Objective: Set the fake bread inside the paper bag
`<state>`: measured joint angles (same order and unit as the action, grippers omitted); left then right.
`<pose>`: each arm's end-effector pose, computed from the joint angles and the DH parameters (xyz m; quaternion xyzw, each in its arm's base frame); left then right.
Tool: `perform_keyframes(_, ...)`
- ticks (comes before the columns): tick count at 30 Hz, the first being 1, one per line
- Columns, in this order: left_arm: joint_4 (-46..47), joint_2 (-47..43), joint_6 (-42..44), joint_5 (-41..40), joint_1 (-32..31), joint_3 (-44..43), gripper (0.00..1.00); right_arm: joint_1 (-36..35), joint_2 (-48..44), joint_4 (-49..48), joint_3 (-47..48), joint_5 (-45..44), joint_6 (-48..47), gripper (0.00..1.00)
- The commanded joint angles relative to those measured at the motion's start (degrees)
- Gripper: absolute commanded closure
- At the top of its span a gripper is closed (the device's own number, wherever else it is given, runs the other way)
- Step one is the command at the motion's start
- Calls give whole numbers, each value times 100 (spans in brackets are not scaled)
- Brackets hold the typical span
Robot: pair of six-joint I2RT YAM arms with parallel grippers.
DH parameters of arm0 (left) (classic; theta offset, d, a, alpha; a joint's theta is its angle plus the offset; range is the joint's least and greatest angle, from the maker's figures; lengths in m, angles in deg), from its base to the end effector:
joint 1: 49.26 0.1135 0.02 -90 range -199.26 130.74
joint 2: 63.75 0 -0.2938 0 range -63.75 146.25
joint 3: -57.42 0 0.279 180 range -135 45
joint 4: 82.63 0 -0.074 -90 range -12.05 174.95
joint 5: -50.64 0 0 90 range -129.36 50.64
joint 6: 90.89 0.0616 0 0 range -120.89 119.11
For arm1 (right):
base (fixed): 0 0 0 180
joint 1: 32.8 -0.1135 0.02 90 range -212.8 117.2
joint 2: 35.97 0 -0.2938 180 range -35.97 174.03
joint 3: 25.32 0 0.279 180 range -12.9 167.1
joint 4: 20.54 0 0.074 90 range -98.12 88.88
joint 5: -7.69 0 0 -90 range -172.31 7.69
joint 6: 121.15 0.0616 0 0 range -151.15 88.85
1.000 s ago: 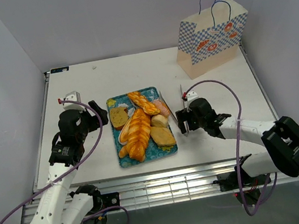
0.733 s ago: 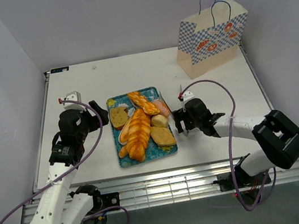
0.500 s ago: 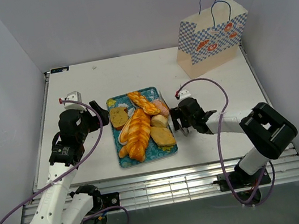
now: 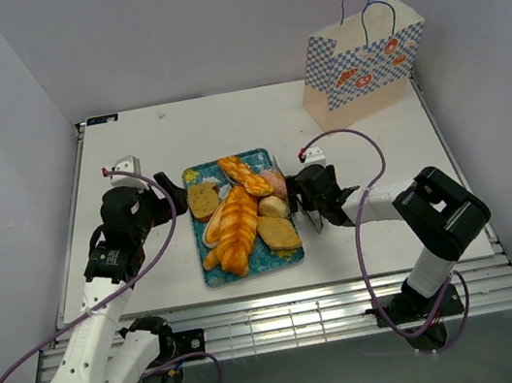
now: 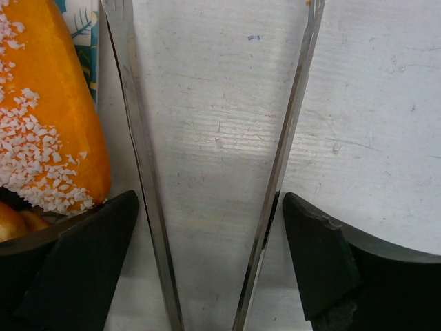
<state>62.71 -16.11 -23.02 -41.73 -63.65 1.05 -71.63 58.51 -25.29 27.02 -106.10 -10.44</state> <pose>0.2135 -0.0521 0.3137 -0.0681 0.8449 -0.1495 0.5091 0.2909 0.2022 0.1400 -0.0479 0.8806 0.0549 0.4681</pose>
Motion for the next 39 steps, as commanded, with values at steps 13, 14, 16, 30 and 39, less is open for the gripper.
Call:
perform_keyframes(13,53,18,-19,18,-11,35,4,-37,-306,187,-213,-46,144,34)
perform_keyframes(14,44,26,-19,26,-11,26,4,-37,-472,231,-222,-90,109,36)
perform_keyframes(16,53,35,-19,26,-11,26,4,-37,-666,450,-230,-178,82,37)
perform_keyframes(30,27,61,-19,-44,-11,26,4,-37,-2653,1610,-257,-424,-418,33)
perform_keyframes(39,35,105,-37,17,-11,17,4,-177,-3751,2270,41,507,-1016,36)
